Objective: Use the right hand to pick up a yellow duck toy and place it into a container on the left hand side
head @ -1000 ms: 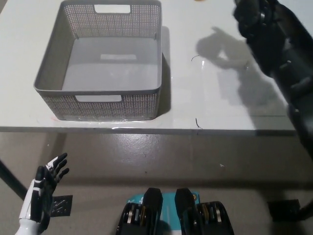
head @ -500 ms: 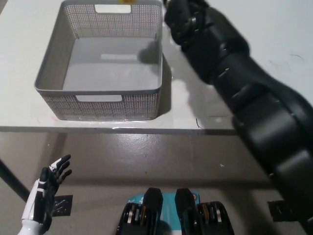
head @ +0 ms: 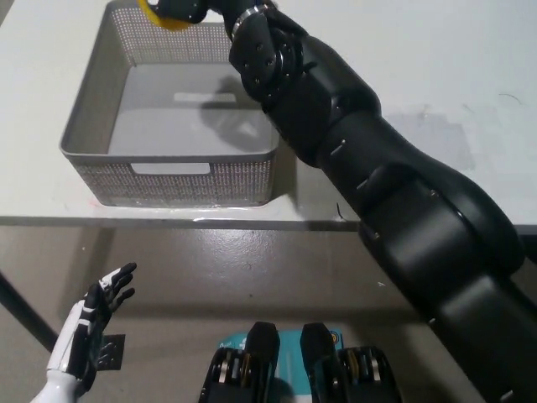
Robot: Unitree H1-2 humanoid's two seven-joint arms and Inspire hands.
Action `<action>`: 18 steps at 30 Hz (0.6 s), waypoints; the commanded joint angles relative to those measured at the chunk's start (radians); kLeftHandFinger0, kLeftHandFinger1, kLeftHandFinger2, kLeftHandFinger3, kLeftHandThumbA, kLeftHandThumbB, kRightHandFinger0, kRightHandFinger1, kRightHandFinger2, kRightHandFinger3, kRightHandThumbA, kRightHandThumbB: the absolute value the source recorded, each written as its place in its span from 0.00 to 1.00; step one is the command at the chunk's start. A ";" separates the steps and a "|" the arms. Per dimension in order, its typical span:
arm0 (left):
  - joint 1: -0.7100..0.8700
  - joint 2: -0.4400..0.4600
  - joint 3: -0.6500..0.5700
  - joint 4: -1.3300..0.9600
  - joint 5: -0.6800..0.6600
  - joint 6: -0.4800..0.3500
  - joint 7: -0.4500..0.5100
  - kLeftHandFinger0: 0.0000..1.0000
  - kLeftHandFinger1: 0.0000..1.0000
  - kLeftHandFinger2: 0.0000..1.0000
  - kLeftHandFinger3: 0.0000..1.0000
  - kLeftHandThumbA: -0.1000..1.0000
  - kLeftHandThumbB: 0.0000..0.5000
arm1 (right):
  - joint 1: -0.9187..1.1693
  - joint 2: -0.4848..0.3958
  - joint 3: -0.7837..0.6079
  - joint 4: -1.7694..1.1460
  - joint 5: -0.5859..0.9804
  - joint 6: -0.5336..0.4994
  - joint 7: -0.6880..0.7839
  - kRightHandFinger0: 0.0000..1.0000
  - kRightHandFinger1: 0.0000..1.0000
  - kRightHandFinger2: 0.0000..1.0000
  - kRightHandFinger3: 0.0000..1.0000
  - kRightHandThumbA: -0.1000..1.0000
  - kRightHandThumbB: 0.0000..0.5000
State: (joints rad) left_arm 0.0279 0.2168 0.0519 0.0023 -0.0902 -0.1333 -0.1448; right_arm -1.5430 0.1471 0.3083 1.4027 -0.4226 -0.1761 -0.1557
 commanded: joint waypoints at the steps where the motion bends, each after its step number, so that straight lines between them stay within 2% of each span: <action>1: -0.012 0.024 -0.005 -0.037 0.028 0.004 -0.008 1.00 1.00 1.00 1.00 1.00 0.48 | -0.053 -0.027 0.011 -0.016 0.010 0.070 0.112 1.00 1.00 1.00 1.00 0.95 0.96; 2: -0.013 0.026 -0.005 -0.038 0.029 0.005 -0.008 1.00 1.00 1.00 1.00 1.00 0.47 | -0.053 -0.033 0.022 -0.018 0.000 0.077 0.128 1.00 1.00 1.00 1.00 1.00 0.95; 6: -0.013 0.027 -0.007 -0.040 0.034 0.005 -0.008 1.00 1.00 1.00 1.00 1.00 0.48 | -0.046 -0.049 0.038 -0.028 -0.007 0.075 0.147 1.00 1.00 1.00 1.00 1.00 0.93; 8: -0.013 0.028 -0.008 -0.044 0.036 0.010 -0.009 1.00 1.00 1.00 1.00 1.00 0.49 | -0.044 -0.057 0.041 -0.032 -0.006 0.074 0.148 1.00 1.00 1.00 1.00 1.00 0.97; 12: -0.014 0.027 -0.008 -0.042 0.032 0.010 -0.009 1.00 1.00 1.00 1.00 1.00 0.44 | -0.042 -0.073 0.029 -0.045 0.008 0.072 0.144 1.00 1.00 1.00 1.00 1.00 0.98; 14: -0.020 0.023 -0.010 -0.037 0.033 0.009 -0.008 1.00 1.00 1.00 1.00 1.00 0.45 | -0.044 -0.086 0.028 -0.051 0.008 0.060 0.141 1.00 1.00 1.00 1.00 1.00 0.97; 16: -0.021 0.023 -0.010 -0.035 0.031 0.008 -0.010 1.00 1.00 1.00 1.00 1.00 0.43 | -0.041 -0.106 0.021 -0.069 0.012 0.042 0.132 1.00 1.00 1.00 1.00 1.00 0.92; 18: -0.027 0.024 -0.011 -0.030 0.029 0.000 -0.013 1.00 1.00 1.00 1.00 1.00 0.44 | -0.038 -0.138 -0.003 -0.109 0.034 0.038 0.139 1.00 1.00 1.00 1.00 1.00 0.93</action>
State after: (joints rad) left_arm 0.0223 0.2268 0.0453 -0.0025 -0.0678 -0.1217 -0.1449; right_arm -1.5414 0.0765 0.3375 1.3817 -0.4254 -0.1122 -0.0260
